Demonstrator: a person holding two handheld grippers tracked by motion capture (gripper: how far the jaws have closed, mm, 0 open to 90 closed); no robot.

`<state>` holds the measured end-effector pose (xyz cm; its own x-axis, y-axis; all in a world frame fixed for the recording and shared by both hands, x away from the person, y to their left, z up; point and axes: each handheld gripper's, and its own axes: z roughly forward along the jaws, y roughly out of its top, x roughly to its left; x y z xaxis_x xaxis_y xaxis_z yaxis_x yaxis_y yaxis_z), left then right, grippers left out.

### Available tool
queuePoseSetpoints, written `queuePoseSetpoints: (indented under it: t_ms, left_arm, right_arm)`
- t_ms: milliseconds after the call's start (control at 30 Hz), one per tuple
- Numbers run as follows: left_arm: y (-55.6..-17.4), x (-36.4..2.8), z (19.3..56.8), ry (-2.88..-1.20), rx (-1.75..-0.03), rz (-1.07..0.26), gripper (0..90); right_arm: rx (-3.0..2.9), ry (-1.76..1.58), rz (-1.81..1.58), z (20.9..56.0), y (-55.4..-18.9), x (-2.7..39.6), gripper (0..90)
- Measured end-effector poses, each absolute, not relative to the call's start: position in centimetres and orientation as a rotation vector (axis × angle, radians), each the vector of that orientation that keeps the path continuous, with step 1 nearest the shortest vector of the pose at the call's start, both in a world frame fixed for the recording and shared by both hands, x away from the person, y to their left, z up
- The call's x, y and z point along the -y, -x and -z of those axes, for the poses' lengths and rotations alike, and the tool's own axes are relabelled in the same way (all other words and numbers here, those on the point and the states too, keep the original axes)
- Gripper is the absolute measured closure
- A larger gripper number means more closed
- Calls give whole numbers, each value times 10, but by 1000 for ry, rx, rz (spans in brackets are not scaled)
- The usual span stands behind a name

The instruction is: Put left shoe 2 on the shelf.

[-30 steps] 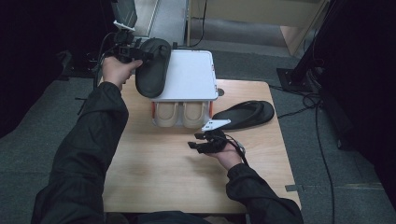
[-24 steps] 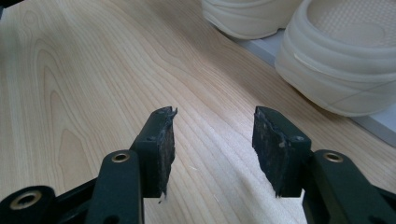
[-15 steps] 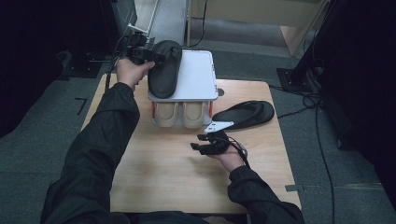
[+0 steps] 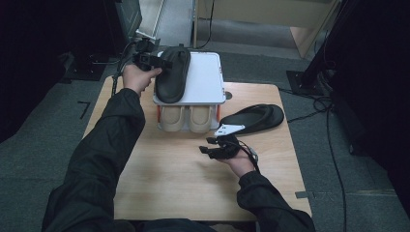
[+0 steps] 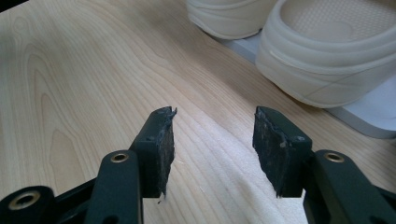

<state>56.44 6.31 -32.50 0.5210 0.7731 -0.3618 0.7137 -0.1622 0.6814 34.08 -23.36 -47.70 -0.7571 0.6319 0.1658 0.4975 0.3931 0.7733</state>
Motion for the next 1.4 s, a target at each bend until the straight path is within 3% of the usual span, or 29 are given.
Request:
queuePoseSetpoints:
  t_ms: [167, 300, 467, 800, 1400]
  left_arm:
    - [-564, -63, 324, -1922, -1211, -90, 644]
    - [-563, -70, 320, -1906, -1208, -86, 525]
    - [-557, -82, 312, -1917, -1191, -107, 477]
    - [-546, -111, 307, -1977, -1174, -137, 456]
    - [-507, -145, 332, -1932, -1167, -153, 488]
  right_arm:
    - [-2485, -1025, -1296, 477, -342, 235, 487]
    - [-2476, -1027, -1303, 475, -343, 237, 487]
    - [-2461, -1039, -1306, 474, -344, 242, 487]
    - [-2411, -1088, -1305, 471, -349, 257, 487]
    - [-2286, -1190, -1252, 463, -365, 300, 487]
